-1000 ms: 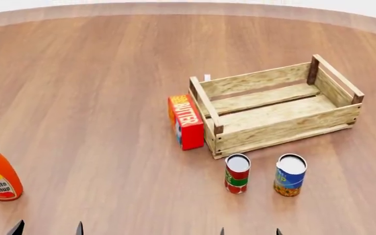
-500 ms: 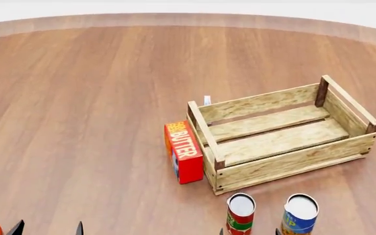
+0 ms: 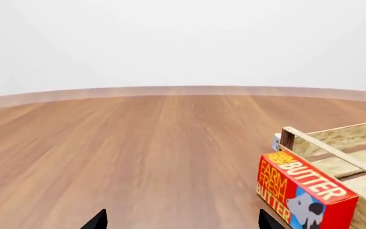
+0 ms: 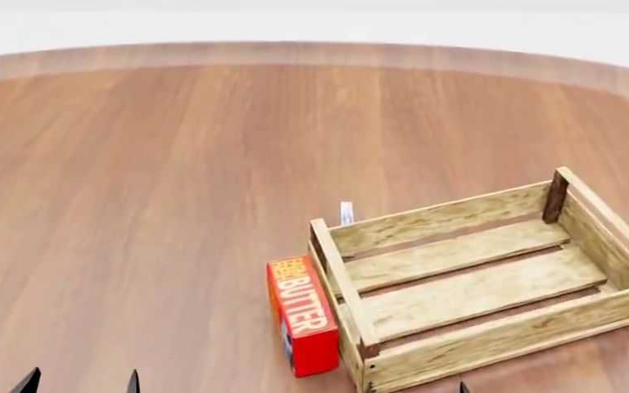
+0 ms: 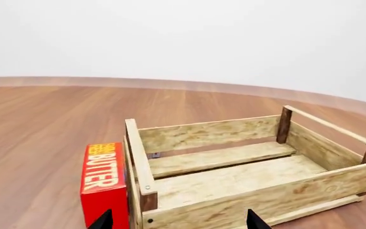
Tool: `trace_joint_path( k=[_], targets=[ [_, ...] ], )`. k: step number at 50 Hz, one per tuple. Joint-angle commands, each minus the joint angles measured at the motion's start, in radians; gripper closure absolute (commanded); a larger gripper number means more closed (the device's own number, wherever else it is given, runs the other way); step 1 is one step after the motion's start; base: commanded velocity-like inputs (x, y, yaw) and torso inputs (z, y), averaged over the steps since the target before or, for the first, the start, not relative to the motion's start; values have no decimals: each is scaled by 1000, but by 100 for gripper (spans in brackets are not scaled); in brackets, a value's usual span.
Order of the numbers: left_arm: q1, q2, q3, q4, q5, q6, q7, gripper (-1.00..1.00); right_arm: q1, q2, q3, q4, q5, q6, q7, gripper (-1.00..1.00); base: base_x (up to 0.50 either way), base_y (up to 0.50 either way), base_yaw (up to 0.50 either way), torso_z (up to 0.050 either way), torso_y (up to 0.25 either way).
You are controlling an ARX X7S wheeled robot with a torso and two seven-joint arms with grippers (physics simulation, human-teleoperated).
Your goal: Pick up the tomato sauce, and put it in the wooden tray.
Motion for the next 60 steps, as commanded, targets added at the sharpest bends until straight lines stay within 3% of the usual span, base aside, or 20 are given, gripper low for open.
trace_joint_path(
  k=[1, 27, 48, 53, 55, 60],
  targets=[
    [-5, -7, 8, -13, -7, 10, -6, -100, 3, 7, -9, 4, 6, -3, 8, -100, 328, 0, 0, 0, 0],
    [-3, -21, 27, -4, -20, 8, -26, -100, 7, 19, -25, 0, 24, 10, 25, -100, 328, 0, 0, 0, 1],
    [-5, -31, 39, 2, -30, 5, -39, -100, -3, 27, -33, -15, 33, 8, 46, -100, 0, 0, 0, 0, 0],
    [-6, -33, 42, -3, -31, 10, -43, -100, -62, 22, -39, -73, 25, 11, 78, -100, 0, 0, 0, 0, 0],
    [-3, -34, 41, -2, -32, 12, -46, -100, -330, 69, 5, -264, 5, -88, 128, -100, 0, 0, 0, 0, 0],
    [-4, -36, 45, 2, -33, 7, -50, -100, -350, 76, 3, -261, 3, -128, 135, -100, 0, 0, 0, 0, 0]
  ],
)
